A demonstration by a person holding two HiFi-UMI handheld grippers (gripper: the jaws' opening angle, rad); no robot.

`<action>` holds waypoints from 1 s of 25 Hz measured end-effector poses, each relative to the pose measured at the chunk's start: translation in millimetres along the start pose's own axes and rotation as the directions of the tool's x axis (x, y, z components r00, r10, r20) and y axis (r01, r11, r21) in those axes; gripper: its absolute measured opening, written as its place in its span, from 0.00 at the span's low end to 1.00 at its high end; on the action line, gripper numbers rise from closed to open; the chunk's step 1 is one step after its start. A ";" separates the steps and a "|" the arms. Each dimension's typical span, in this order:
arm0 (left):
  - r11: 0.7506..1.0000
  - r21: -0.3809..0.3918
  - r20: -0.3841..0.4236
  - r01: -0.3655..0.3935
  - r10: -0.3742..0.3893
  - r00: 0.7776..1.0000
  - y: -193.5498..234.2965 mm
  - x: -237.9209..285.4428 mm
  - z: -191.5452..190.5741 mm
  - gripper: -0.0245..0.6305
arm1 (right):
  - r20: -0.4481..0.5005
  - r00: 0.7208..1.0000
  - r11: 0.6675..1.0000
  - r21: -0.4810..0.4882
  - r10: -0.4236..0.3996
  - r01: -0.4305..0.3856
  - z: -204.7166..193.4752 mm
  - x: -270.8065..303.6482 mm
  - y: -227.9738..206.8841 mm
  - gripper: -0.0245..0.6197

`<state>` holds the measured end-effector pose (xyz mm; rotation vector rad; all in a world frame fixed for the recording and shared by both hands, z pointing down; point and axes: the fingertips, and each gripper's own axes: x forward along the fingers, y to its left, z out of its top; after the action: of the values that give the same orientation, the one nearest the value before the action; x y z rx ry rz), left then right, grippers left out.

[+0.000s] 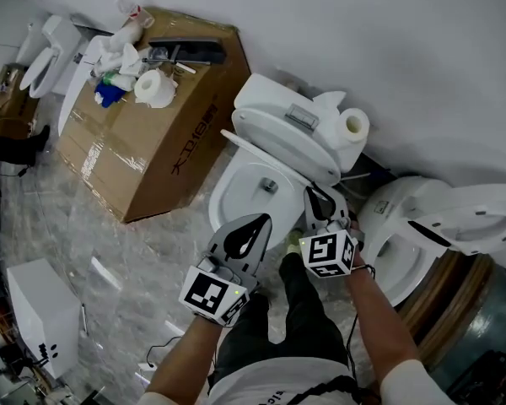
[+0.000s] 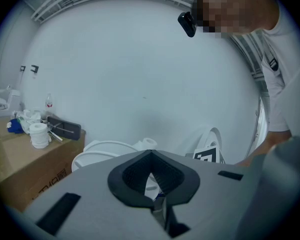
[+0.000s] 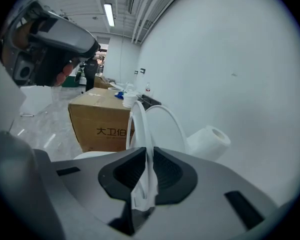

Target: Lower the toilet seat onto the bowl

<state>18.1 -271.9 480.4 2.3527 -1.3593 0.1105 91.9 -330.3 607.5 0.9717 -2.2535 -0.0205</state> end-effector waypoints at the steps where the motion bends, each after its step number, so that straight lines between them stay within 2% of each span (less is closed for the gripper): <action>1: 1.000 -0.001 0.002 -0.002 0.002 1.000 0.1 -4.6 -0.4 0.05 | -0.009 1.000 1.000 0.001 0.024 -0.024 -0.7 -1.5 7.1 0.09; 8: 1.000 -0.004 0.016 -0.014 0.014 1.000 5.0 -38.0 -5.9 0.05 | -0.072 0.993 0.993 -0.064 0.097 -0.102 -0.6 -0.7 43.9 0.12; 17: 0.998 -0.020 0.043 -0.053 0.054 0.998 25.6 -91.8 -17.9 0.05 | -0.105 0.978 0.983 -0.019 0.181 -0.184 -18.5 -18.3 126.2 0.13; 25: 0.996 -0.033 0.029 -0.087 0.088 0.996 52.4 -147.4 -57.1 0.05 | -0.129 0.976 0.983 -0.014 0.178 -0.181 -52.7 -21.1 201.4 0.16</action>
<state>-94.7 -152.8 508.8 2.2776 -1.4686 0.0785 4.6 -158.7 689.4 0.7314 -2.2088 0.0890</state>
